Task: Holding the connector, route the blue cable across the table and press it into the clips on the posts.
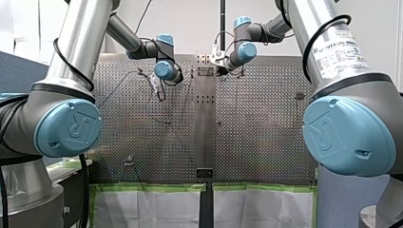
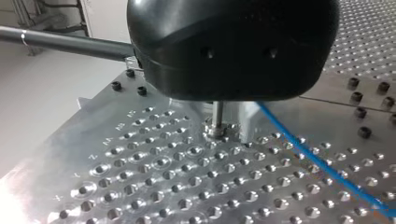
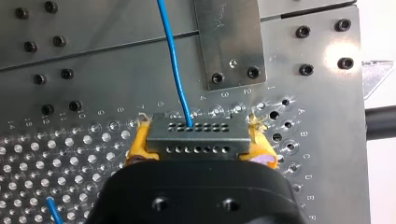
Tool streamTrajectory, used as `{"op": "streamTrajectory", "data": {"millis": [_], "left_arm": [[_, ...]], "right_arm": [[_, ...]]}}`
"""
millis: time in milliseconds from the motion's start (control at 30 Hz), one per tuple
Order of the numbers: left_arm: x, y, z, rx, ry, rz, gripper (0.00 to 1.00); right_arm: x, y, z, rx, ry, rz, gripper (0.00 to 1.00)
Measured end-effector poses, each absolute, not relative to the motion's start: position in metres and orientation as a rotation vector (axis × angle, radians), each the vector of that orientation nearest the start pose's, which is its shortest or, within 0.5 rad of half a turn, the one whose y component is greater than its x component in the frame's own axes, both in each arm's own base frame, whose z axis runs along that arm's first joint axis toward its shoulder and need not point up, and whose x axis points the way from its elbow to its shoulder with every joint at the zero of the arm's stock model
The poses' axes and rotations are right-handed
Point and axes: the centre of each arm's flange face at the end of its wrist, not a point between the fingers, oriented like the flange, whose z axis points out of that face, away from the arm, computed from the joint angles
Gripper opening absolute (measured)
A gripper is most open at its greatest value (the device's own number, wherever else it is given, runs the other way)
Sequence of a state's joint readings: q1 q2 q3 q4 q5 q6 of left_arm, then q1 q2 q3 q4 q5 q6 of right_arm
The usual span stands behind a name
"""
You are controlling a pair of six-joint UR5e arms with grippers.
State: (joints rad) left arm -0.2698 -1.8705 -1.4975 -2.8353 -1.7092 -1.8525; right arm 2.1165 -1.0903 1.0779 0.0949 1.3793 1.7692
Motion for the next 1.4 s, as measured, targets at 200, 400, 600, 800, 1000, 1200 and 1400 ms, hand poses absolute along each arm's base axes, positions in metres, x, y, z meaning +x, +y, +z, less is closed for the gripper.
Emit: {"op": "streamTrajectory", "data": {"millis": [200, 400, 600, 800, 1000, 1200, 1400], "left_arm": [[0.556, -0.28, 0.386, -0.117, 1.526, -0.335, 1.0], [0.55, -0.279, 0.382, -0.12, 1.575, -0.309, 1.0], [0.528, -0.276, 0.382, -0.111, 1.631, -0.277, 1.0], [0.5, -0.276, 0.387, -0.094, 1.647, -0.29, 1.0], [0.48, -0.281, 0.386, -0.063, 1.669, -0.299, 1.0], [0.456, -0.288, 0.393, -0.04, 1.662, -0.316, 1.0], [0.434, -0.295, 0.419, -0.005, 1.615, -0.33, 1.0]], "right_arm": [[0.482, -0.501, 0.436, -2.317, 1.338, -2.344, 0.0], [0.481, -0.501, 0.435, -2.322, 1.34, -2.34, 0.0], [0.476, -0.505, 0.435, -2.33, 1.379, -2.337, 0.0], [0.468, -0.512, 0.434, -2.337, 1.422, -2.335, 0.0], [0.462, -0.516, 0.433, -2.342, 1.444, -2.332, 0.0], [0.458, -0.518, 0.433, -2.346, 1.456, -2.329, 0.0], [0.454, -0.52, 0.432, -2.356, 1.466, -2.318, 0.0]]}}
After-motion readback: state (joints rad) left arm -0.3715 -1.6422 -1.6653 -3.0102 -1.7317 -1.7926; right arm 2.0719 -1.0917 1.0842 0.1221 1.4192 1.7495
